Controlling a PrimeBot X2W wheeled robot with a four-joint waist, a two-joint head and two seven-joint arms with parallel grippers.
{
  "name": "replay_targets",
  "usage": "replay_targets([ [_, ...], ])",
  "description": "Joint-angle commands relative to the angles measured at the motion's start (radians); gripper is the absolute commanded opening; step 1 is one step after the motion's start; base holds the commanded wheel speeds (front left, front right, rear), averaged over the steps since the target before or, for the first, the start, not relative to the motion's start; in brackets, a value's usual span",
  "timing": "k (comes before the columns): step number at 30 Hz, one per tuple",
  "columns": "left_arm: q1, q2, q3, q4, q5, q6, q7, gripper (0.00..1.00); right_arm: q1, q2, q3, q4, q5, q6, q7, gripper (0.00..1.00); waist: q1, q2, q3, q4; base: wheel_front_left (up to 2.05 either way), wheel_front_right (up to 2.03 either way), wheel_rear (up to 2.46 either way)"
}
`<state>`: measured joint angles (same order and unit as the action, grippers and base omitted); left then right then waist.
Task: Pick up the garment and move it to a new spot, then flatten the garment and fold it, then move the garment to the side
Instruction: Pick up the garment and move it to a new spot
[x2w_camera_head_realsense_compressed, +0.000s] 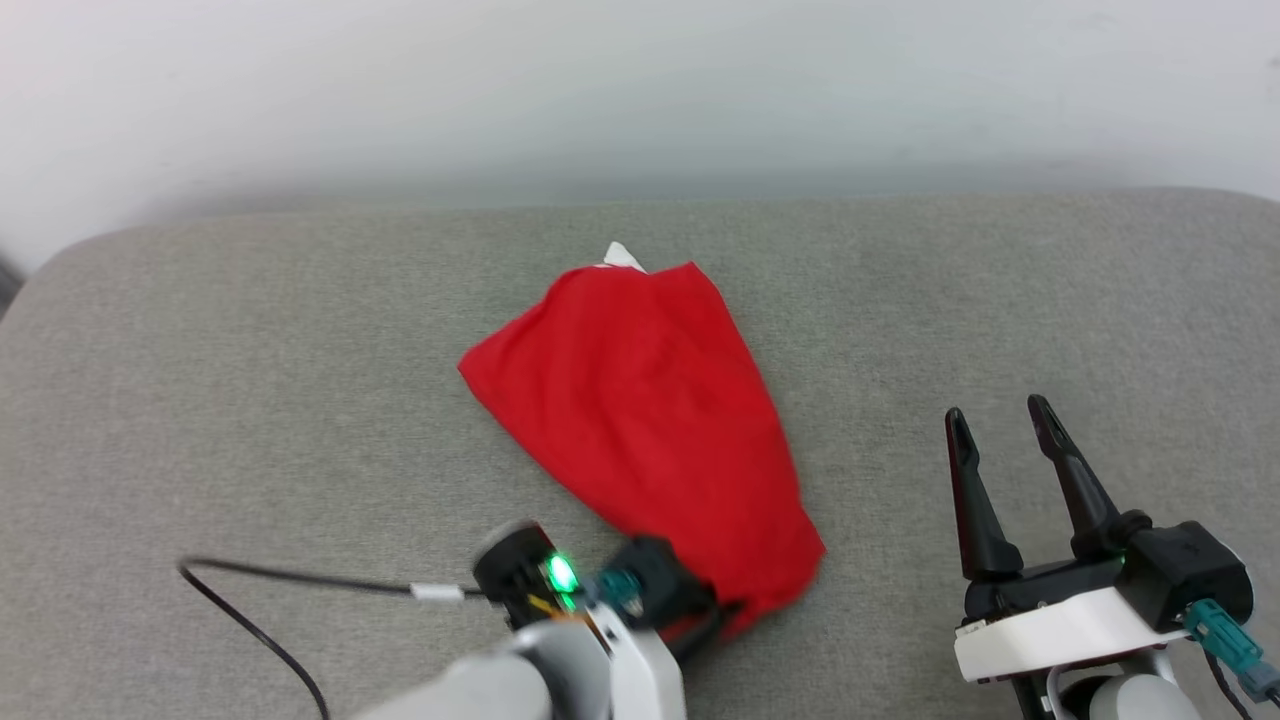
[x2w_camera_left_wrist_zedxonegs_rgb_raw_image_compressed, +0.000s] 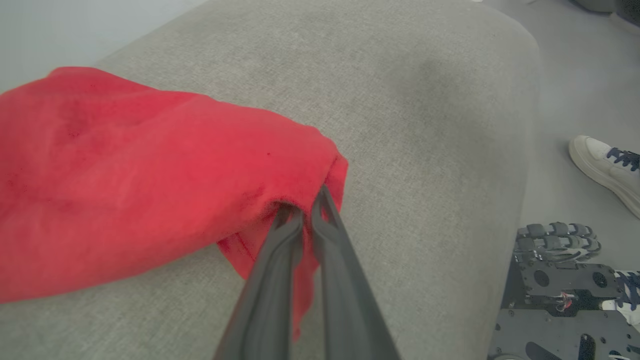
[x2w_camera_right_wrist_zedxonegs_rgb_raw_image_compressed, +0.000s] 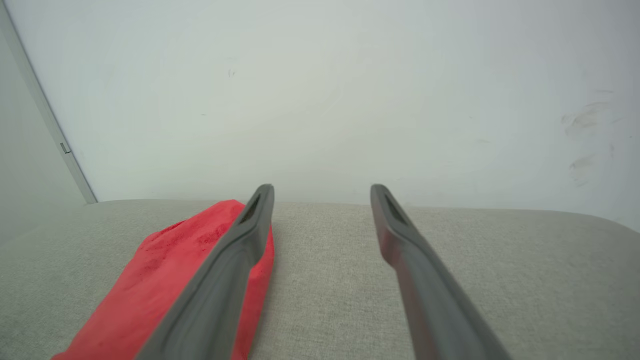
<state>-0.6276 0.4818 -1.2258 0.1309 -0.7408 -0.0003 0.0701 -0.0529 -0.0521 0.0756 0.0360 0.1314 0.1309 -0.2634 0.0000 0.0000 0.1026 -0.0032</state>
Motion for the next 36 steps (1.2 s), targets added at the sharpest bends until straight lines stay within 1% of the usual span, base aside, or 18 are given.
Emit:
replay_targets([
  [1, 0.023, -0.015, -0.005, 0.001, -0.002, -0.002, 0.003, 0.0, 0.01, 0.003, 0.001, 0.004, -0.005, 0.0, -0.002, 1.0, 0.0, 0.0, -0.011, 0.013, 0.0, 0.0, 0.0],
  [7, 0.105, -0.115, -0.038, 0.034, 0.007, -0.021, 0.025, 0.0, 0.017, 0.003, 0.003, 0.021, -0.011, 0.0, -0.002, 1.0, 0.0, 0.0, -0.033, 0.027, 0.0, 0.0, 0.0],
  [10, 0.122, -0.161, -0.041, 0.057, 0.013, -0.024, 0.009, 0.0, 0.019, 0.003, 0.009, 0.027, -0.012, 0.0, -0.002, 1.0, 0.0, 0.0, -0.042, 0.027, 0.0, 0.0, 0.0],
  [11, 0.125, -0.174, -0.039, 0.065, 0.018, -0.016, -0.003, 0.55, 0.022, 0.003, 0.011, 0.03, -0.012, 0.0, -0.002, 1.0, 0.0, 0.0, -0.046, 0.026, 0.0, 0.0, 0.0],
  [12, 0.124, -0.184, -0.035, 0.076, 0.021, -0.011, -0.017, 1.0, 0.023, 0.003, 0.012, 0.033, -0.012, 0.0, -0.002, 1.0, 0.0, 0.0, -0.049, 0.025, 0.0, 0.0, 0.0],
  [15, 0.104, -0.196, -0.004, 0.102, 0.034, 0.01, -0.075, 1.0, 0.027, 0.003, 0.012, 0.038, -0.011, 0.0, -0.002, 1.0, 0.0, 0.0, -0.058, 0.026, 0.0, 0.0, 0.0],
  [18, 0.09, -0.184, 0.048, 0.118, 0.039, 0.038, -0.149, 1.0, 0.035, 0.003, 0.005, 0.039, -0.015, 0.0, -0.002, 1.0, 0.0, 0.0, -0.068, 0.035, 0.0, 0.0, 0.0],
  [22, 0.077, -0.136, 0.122, 0.126, 0.053, 0.087, -0.248, 1.0, 0.043, 0.003, -0.003, 0.039, -0.021, 0.0, -0.002, 1.0, 0.0, 0.0, -0.085, 0.053, 0.0, 0.0, 0.0],
  [24, 0.081, -0.109, 0.164, 0.115, 0.06, 0.124, -0.287, 1.0, 0.05, 0.003, -0.008, 0.038, -0.024, 0.0, -0.002, 1.0, 0.0, 0.0, -0.092, 0.064, 0.0, 0.0, 0.0],
  [29, 0.137, -0.027, 0.289, 0.06, 0.075, 0.207, -0.331, 1.0, 0.065, 0.003, -0.015, 0.037, -0.029, 0.0, -0.002, 1.0, 0.0, 0.0, -0.109, 0.092, 0.0, 0.0, 0.0],
  [31, 0.174, -0.003, 0.36, 0.013, 0.092, 0.238, -0.336, 1.0, 0.071, 0.003, -0.02, 0.036, -0.03, 0.0, -0.002, 1.0, 0.0, 0.0, -0.113, 0.1, 0.0, 0.0, 0.0],
  [33, 0.242, 0.009, 0.449, -0.044, 0.114, 0.265, -0.336, 1.0, 0.075, 0.003, -0.024, 0.034, -0.029, 0.0, -0.002, 1.0, 0.0, 0.0, -0.115, 0.106, 0.0, 0.0, 0.0],
  [34, 0.323, 0.018, 0.533, -0.094, 0.151, 0.281, -0.335, 1.0, 0.077, 0.003, -0.025, 0.034, -0.029, 0.0, -0.002, 1.0, 0.0, 0.0, -0.115, 0.109, 0.0, 0.0, 0.0],
  [36, 0.394, 0.012, 0.603, -0.138, 0.19, 0.284, -0.335, 1.0, 0.078, 0.003, -0.024, 0.034, -0.029, 0.0, -0.002, 1.0, 0.0, 0.0, -0.115, 0.111, 0.0, 0.0, 0.0],
])
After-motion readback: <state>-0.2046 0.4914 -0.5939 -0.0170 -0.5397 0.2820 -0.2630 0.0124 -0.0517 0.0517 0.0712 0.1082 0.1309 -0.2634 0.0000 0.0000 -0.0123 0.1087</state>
